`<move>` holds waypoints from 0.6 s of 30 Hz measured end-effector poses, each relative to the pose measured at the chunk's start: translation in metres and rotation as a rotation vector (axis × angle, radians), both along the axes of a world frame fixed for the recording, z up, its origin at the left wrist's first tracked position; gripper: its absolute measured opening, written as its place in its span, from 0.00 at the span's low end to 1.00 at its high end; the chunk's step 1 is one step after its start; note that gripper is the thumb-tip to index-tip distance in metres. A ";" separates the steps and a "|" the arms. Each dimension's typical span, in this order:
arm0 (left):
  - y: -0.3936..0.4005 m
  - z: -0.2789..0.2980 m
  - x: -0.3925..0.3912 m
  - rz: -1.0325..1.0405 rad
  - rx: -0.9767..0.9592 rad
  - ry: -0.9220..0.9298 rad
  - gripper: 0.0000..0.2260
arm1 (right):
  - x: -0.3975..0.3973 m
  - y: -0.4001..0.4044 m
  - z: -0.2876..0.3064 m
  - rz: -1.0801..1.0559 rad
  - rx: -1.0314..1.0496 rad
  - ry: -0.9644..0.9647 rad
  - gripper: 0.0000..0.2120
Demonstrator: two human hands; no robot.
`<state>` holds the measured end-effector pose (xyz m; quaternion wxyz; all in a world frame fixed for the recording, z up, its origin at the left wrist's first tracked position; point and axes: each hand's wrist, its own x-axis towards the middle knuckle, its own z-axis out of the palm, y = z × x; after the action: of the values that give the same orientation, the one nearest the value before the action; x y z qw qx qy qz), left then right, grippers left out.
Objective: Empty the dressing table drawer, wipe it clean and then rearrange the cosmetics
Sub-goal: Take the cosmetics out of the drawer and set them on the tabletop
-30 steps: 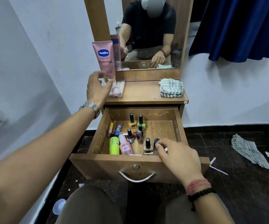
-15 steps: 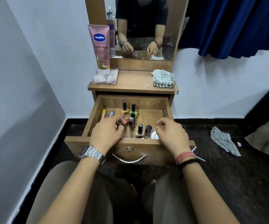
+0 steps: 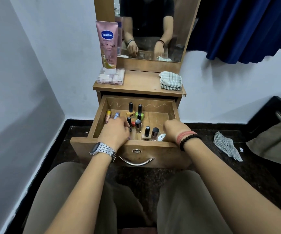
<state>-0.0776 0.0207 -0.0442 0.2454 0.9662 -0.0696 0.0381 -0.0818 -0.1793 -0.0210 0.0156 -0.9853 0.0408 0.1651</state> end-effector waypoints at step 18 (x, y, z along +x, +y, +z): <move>-0.001 -0.003 0.004 -0.007 -0.007 0.020 0.07 | 0.015 0.013 -0.014 0.045 -0.280 -0.002 0.14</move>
<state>-0.0734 0.0201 -0.0472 0.2498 0.9653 -0.0705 0.0278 -0.0672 -0.1662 -0.0354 -0.1257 -0.9787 0.0412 0.1573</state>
